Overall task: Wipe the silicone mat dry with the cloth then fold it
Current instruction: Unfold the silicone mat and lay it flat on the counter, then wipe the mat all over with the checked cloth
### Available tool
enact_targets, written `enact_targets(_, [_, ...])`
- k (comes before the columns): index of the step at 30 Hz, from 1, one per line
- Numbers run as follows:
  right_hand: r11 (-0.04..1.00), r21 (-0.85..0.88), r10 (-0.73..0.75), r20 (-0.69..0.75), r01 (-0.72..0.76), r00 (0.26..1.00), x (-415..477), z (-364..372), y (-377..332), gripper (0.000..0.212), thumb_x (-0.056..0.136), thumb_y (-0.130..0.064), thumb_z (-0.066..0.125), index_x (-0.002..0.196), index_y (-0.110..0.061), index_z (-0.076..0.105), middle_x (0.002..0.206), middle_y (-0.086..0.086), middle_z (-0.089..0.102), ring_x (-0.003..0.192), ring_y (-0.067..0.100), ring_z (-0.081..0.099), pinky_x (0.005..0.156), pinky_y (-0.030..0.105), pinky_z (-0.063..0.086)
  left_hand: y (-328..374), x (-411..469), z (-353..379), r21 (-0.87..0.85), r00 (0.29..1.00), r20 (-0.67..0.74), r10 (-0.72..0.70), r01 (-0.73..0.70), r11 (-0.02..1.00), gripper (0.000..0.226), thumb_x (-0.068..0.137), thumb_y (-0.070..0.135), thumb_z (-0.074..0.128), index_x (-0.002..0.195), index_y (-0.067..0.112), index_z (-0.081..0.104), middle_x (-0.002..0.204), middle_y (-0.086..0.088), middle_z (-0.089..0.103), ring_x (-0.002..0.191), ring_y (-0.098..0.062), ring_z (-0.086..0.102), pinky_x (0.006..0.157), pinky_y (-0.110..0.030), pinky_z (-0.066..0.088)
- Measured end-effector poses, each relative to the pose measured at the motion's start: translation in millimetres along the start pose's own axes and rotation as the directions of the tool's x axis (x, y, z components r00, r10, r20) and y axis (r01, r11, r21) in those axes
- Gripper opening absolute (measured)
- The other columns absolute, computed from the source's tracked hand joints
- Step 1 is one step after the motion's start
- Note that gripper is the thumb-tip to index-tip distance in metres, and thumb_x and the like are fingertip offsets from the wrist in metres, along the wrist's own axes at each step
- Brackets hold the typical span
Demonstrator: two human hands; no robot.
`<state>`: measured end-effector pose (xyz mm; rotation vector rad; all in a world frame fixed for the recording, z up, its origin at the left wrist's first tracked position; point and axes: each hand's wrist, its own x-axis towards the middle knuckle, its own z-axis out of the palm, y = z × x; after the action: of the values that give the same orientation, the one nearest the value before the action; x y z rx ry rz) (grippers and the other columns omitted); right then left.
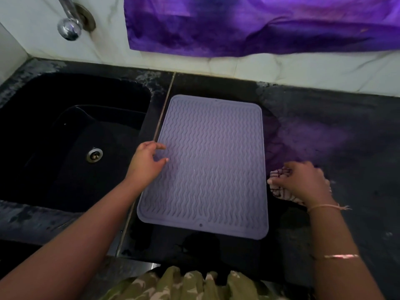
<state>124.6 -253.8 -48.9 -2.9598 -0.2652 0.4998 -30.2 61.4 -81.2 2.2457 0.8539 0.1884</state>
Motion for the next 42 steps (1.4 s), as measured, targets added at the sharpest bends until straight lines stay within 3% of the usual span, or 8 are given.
enact_targets(6, [0.997,-0.076,-0.02,-0.108,0.012,0.994,-5,5,-5,0.027,0.082,-0.04,0.06,0.098,-0.021,0.07,0.109,0.016,0.063,0.102,0.038,0.059,0.089,0.041,0.047,8,-8,4,-0.078,1.0,-0.018,0.012,-0.014,0.997,0.03,0.085,0.016,0.068,0.115,0.016,0.061,0.132,-0.005,0.047,0.108,-0.016,0.054,0.09,-0.024,0.043])
enact_targets(11, [0.976,0.218,0.089,-0.395,0.0,0.915,-14,-7,-6,0.023,0.087,-0.029,0.055,0.098,-0.015,0.071,0.099,0.022,0.067,0.089,0.043,0.061,0.074,0.041,0.048,5,-6,-1,-0.208,0.996,-0.008,-0.085,0.082,0.975,0.025,0.087,0.018,0.065,0.112,0.019,0.062,0.127,-0.004,0.056,0.107,-0.016,0.058,0.083,-0.031,0.049])
enact_targets(17, [0.85,0.389,-0.071,-0.583,0.355,0.809,-20,-52,-36,0.026,0.087,-0.01,0.057,0.111,-0.006,0.066,0.103,0.016,0.07,0.093,0.03,0.065,0.084,0.045,0.053,5,1,-22,-0.381,0.993,-0.047,-0.106,0.081,0.921,0.021,0.087,0.014,0.066,0.108,0.018,0.064,0.098,0.009,0.065,0.087,-0.002,0.06,0.072,-0.017,0.048])
enact_targets(21, [0.613,0.56,-0.039,-0.684,0.558,0.729,-21,-74,-80,0.024,0.088,-0.008,0.054,0.108,-0.016,0.065,0.09,-0.004,0.066,0.076,-0.007,0.061,0.071,0.015,0.053,8,4,-37,-0.444,0.999,-0.018,-0.039,0.027,0.896,0.016,0.086,0.013,0.066,0.098,0.023,0.065,0.092,0.014,0.066,0.084,0.003,0.061,0.067,-0.01,0.044])
enact_targets(31, [0.202,0.897,-0.113,-0.377,0.393,0.919,13,-84,-146,0.019,0.089,-0.016,0.052,0.082,-0.03,0.063,0.091,0.001,0.072,0.09,0.019,0.069,0.077,0.035,0.057,-21,18,-63,-0.409,1.0,-0.019,0.003,-0.01,0.912,0.016,0.087,0.011,0.065,0.097,0.023,0.064,0.092,0.014,0.064,0.086,0.004,0.059,0.073,-0.009,0.042])
enact_targets(36, [0.272,0.813,-0.167,-0.487,0.515,0.857,38,-98,-161,0.017,0.09,-0.014,0.051,0.082,-0.029,0.057,0.089,-0.003,0.066,0.086,0.012,0.065,0.076,0.03,0.054,-35,5,-57,-0.292,0.999,0.035,-0.012,0.022,0.956,0.019,0.086,0.01,0.066,0.099,0.025,0.064,0.094,0.015,0.064,0.087,0.002,0.06,0.078,-0.012,0.044])
enact_targets(39, [0.339,0.592,-0.333,-0.651,0.731,0.682,50,-103,-174,0.017,0.088,-0.011,0.049,0.088,-0.027,0.053,0.09,-0.012,0.058,0.085,-0.006,0.055,0.081,0.016,0.045,-40,-2,-52,-0.147,0.997,0.07,0.019,-0.009,0.989,0.024,0.085,0.01,0.067,0.105,0.023,0.065,0.104,0.01,0.065,0.097,-0.005,0.061,0.088,-0.021,0.045])
enact_targets(42, [0.363,0.5,-0.628,-0.492,0.786,0.603,61,-74,-183,0.021,0.089,-0.006,0.048,0.096,-0.025,0.055,0.092,-0.013,0.059,0.084,-0.002,0.057,0.079,0.014,0.047,-39,-6,-45,0.098,0.984,0.162,0.079,-0.096,0.991,0.037,0.083,0.018,0.07,0.118,0.025,0.062,0.119,0.007,0.062,0.113,-0.012,0.053,0.097,-0.03,0.044])
